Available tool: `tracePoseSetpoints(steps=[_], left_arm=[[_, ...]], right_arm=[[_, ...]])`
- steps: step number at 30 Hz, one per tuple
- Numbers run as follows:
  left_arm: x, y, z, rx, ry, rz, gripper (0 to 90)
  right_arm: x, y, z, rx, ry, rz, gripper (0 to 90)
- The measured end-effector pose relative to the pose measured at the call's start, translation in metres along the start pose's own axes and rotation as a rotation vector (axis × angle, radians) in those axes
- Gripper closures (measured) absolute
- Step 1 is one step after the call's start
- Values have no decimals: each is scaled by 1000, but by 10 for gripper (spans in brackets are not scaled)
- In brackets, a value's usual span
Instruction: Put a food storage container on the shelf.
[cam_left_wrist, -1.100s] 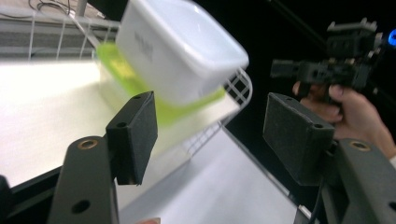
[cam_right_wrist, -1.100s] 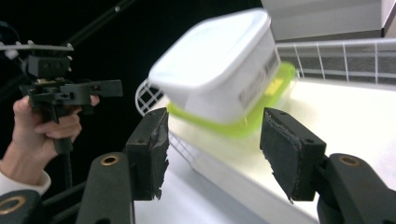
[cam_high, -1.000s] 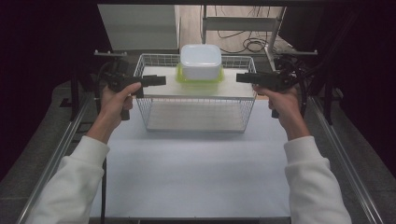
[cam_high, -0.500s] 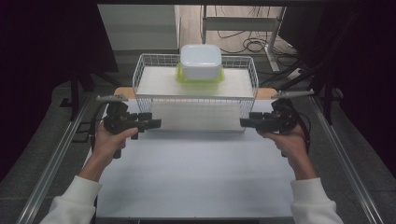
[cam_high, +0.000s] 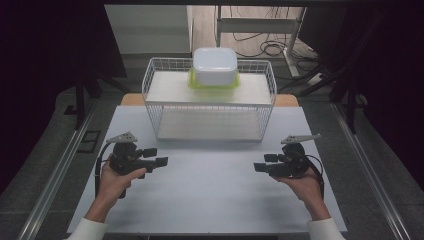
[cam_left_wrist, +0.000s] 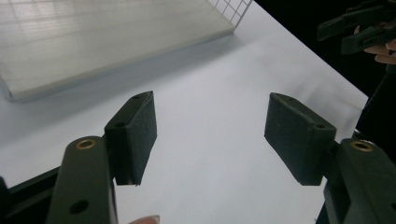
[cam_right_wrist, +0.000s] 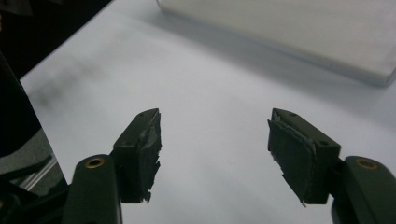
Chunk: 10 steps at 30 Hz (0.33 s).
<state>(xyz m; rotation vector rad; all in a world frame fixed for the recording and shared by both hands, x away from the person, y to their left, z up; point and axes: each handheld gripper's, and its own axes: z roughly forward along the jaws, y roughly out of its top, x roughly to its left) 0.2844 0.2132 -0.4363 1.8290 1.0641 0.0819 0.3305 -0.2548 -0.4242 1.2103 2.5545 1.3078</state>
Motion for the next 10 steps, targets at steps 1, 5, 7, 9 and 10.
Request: tracePoseSetpoints(steps=[1,5,7,9,10], left_arm=[[0,-3,0,-7,1,-4,335],[2,-6,3,3,9,-8,327],[2,-6,1,-5,1,-13,325],[2,-7,1,-8,6,-12,322],[3,-7,2,-8,6,-12,320]], right_arm=[[-1,-2,2,14,1,2,328],[-1,-4,5,9,-18,-9,291],[-1,-4,4,-6,-28,-15,274],[-1,-4,3,-15,-40,-20,248],[-1,-5,3,-18,-48,-23,236]])
